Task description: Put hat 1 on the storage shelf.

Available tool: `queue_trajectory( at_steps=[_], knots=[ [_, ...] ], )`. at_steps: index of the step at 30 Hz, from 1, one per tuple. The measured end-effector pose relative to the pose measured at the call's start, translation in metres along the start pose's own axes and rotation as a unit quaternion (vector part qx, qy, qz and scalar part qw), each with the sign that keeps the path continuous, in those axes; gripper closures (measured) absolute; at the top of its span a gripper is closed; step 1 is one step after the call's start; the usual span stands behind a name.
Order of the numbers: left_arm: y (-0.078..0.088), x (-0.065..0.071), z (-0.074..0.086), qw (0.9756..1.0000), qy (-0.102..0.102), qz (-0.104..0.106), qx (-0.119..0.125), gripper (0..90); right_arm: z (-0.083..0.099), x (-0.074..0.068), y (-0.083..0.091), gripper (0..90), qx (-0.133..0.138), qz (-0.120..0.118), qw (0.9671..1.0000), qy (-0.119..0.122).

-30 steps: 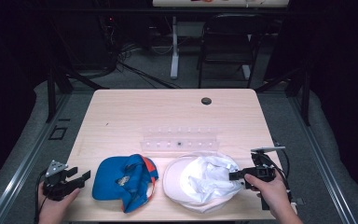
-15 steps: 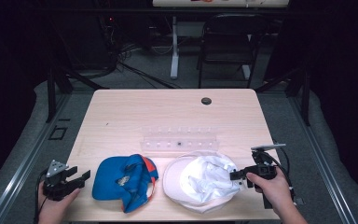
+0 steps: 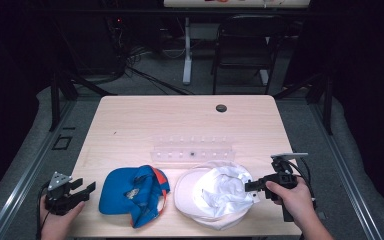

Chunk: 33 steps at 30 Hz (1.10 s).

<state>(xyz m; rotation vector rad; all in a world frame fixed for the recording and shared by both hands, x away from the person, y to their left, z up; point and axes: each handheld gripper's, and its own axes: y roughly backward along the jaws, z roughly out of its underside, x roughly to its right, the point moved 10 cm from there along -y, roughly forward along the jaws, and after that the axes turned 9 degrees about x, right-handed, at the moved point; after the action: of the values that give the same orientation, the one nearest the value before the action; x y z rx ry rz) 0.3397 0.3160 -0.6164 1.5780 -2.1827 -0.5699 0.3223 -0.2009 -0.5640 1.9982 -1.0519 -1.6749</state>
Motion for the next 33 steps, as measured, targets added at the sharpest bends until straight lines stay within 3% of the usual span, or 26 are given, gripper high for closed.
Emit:
queue_trajectory(
  at_steps=[1, 8, 16, 17, 20, 25, 30, 33],
  knots=[
    [0.000, 0.000, 0.000, 1.0000, 0.000, 0.000, 0.000, 47.4, 0.001, -0.001, 0.001, 79.8, -0.010, -0.005, 0.9999, 0.003],
    [-0.001, 0.002, -0.001, 0.9999, 0.005, 0.009, 0.010, 50.4, -0.004, -0.008, 0.003, 79.9, -0.001, -0.016, 0.9998, -0.010],
    [-0.002, 0.001, 0.000, 0.9998, 0.008, 0.013, 0.010, 51.2, -0.011, -0.022, 0.007, 80.6, -0.002, -0.063, 0.9974, -0.036],
    [-0.002, 0.000, 0.001, 0.9998, 0.009, 0.013, 0.008, 51.2, -0.013, -0.025, 0.005, 80.7, 0.010, -0.066, 0.9966, -0.048],
    [-0.002, 0.001, -0.001, 0.9997, 0.011, 0.014, 0.014, 52.4, -0.014, -0.027, 0.007, 80.7, -0.004, -0.069, 0.9970, -0.035],
    [0.001, 0.001, -0.001, 0.9998, 0.008, 0.013, 0.011, 52.7, -0.019, -0.036, 0.007, 80.9, 0.002, -0.082, 0.9953, -0.051],
    [-0.001, 0.001, -0.002, 0.9997, 0.009, 0.013, 0.017, 52.7, -0.020, -0.044, 0.011, 81.0, -0.006, -0.099, 0.9940, -0.045],
    [-0.002, 0.003, 0.000, 0.9998, 0.007, 0.015, 0.010, 52.7, -0.023, -0.053, 0.012, 81.0, 0.002, -0.113, 0.9917, -0.061]
  ],
)
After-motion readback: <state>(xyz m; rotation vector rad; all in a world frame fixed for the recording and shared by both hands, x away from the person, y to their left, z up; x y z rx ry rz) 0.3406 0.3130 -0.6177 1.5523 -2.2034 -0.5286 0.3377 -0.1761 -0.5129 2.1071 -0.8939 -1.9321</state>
